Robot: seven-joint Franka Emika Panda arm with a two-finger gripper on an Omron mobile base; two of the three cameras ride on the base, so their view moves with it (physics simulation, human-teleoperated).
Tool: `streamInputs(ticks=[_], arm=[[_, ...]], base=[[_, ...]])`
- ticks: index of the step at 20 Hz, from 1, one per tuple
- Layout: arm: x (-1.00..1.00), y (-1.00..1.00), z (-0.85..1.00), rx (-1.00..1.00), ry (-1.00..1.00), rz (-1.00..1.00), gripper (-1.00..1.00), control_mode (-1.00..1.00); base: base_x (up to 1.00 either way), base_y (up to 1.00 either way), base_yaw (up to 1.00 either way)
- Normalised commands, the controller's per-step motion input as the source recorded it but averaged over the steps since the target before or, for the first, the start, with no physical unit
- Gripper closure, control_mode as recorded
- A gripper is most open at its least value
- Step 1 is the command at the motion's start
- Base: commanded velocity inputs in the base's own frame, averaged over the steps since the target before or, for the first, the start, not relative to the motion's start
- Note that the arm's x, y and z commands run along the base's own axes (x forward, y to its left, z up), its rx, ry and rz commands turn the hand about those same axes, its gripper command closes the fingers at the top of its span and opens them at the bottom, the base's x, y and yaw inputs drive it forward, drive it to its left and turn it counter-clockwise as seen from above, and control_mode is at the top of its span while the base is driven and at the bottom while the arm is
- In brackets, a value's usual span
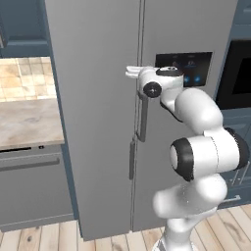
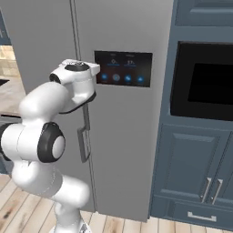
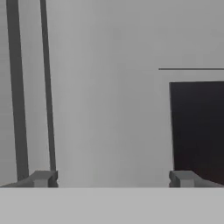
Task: There's a fish in the fridge that needs to be moved to the freezer for freezing. Pick up the fish from the fridge, place it on any shelf in the freezer, and close the fridge and freezer doors when done.
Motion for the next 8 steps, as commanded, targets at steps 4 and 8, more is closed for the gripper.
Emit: streamInputs(ticks=[4, 8], arm=[[0.83, 0.55, -0.39, -0.05, -0.04, 0.08, -1.0, -1.0], [0.18, 1.0, -0.39, -0.05, -0.15, -0.11, -1.0, -1.0]], base=[[0.0, 0.0, 0.0], [0.0, 0.0, 0.0]])
